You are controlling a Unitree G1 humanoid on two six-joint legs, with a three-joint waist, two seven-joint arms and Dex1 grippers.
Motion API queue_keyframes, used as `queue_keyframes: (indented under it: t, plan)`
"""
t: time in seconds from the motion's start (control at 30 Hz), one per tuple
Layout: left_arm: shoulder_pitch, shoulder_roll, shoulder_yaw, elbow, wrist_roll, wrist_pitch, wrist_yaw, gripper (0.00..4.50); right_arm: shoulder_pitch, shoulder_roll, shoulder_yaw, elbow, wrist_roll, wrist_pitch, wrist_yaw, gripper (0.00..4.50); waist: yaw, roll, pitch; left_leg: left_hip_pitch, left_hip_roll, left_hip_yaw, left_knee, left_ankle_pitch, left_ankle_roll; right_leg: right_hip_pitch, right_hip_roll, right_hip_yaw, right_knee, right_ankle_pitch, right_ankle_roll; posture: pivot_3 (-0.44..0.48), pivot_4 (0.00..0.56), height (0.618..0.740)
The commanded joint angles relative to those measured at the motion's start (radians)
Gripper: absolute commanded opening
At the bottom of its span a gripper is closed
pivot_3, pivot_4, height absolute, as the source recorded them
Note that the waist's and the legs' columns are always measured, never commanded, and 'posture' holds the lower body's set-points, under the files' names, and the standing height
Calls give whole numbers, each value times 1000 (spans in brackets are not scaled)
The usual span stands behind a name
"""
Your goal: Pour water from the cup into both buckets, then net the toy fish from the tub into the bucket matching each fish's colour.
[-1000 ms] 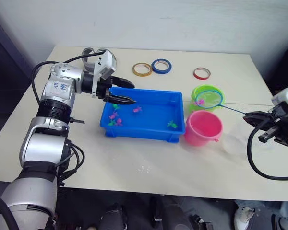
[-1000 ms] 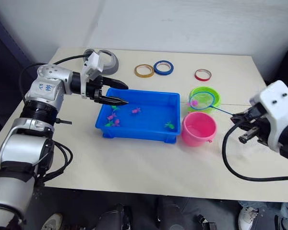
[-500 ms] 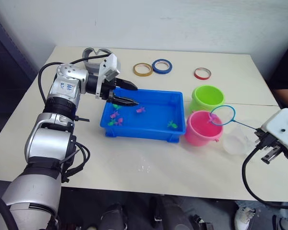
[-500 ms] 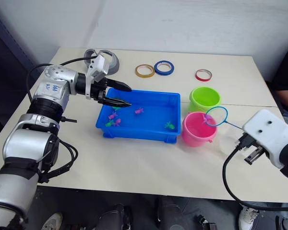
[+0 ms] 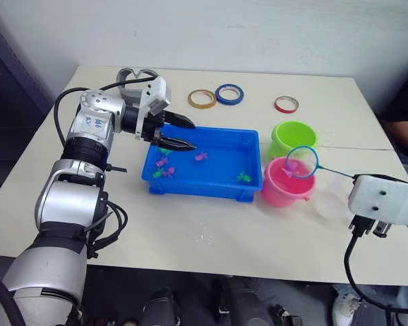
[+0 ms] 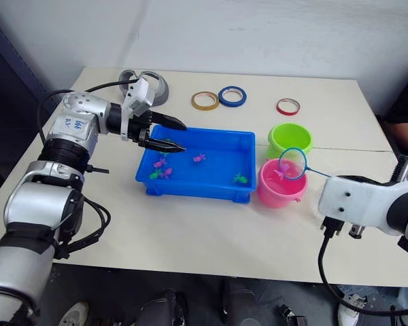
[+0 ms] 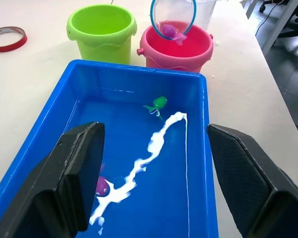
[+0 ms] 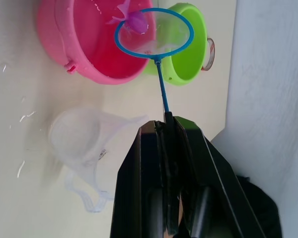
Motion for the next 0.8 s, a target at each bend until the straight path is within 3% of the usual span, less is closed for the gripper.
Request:
queue_keyframes:
  t: [0.03,0.53,0.8]
  plan:
    - [-39,5,23,3,4,-19,-14,3596,6,-15,8,-44,-118,-86,30,0,0,0,0,0,0,0,0,0,0,0,0,0,0,0,0,0,150,693]
    - [-19,-2,18,-15,10,-16,-22,3596,4,120,39,-14,-390,-277,106,0,-1,0,0,1,0,1,3,0,0,0,0,0,4,0,0,0,150,693]
    - [-29,-14,19,-1,13,-23,-17,3596,-50,146,67,18,-510,-397,79,0,-2,0,0,1,0,1,5,0,0,0,0,0,5,0,0,0,150,693]
